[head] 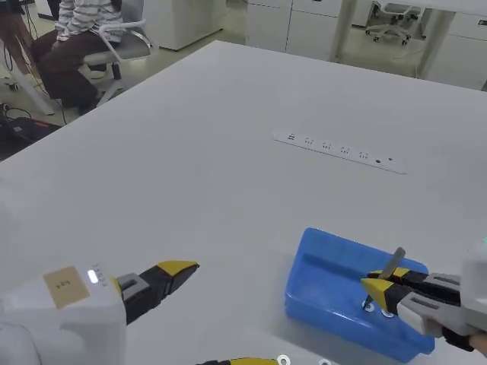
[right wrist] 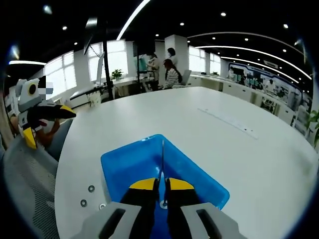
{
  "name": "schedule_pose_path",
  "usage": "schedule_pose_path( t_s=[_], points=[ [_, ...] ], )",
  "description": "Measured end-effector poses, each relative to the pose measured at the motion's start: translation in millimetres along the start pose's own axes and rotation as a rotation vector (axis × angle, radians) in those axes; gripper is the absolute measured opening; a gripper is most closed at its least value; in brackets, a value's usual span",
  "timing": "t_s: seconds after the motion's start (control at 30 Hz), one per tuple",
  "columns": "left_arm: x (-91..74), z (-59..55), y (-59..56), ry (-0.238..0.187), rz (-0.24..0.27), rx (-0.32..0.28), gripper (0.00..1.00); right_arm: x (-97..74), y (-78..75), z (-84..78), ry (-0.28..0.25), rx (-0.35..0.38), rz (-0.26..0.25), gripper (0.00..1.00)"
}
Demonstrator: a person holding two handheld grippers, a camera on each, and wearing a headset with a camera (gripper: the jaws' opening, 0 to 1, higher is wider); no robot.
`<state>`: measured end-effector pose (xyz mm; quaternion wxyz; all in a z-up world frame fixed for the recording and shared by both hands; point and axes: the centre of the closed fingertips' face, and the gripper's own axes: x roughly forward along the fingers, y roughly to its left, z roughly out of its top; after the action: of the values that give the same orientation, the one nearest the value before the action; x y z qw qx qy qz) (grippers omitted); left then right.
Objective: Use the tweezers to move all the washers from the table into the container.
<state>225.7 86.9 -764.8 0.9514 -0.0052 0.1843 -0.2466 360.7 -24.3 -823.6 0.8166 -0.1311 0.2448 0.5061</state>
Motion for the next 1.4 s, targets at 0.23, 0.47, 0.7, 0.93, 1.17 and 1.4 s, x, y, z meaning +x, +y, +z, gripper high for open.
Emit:
schedule_pose_path(
  t_s=[0.23,0.47,0.7,0.93,1.17,1.4],
  points=[
    [-0.3,0.3,0.0,-0.002,0.001,-0.002,0.76,-12.7,3.5,14.6,-0.048,0.012,-0.016,0.04],
    [-0.3,0.6,0.1,-0.004,0.000,0.001,0.76,-28.0,19.3,31.3,-0.098,0.016,-0.013,0.04],
    [0.1,1.1,-0.5,-0.006,-0.003,0.003,0.76,-41.4,32.9,42.3,-0.133,0.025,-0.006,0.04],
    [0.3,1.5,-0.9,-0.007,-0.005,0.004,0.76,-48.6,49.3,45.1,-0.147,0.039,0.021,0.04],
    [0.7,0.7,-1.4,-0.004,-0.008,0.003,0.76,-45.5,66.3,41.0,-0.152,0.092,0.076,0.04],
    [0.6,0.4,-1.6,-0.003,-0.012,-0.001,0.76,-32.0,79.1,23.6,-0.115,0.148,0.139,0.04]
  ],
)
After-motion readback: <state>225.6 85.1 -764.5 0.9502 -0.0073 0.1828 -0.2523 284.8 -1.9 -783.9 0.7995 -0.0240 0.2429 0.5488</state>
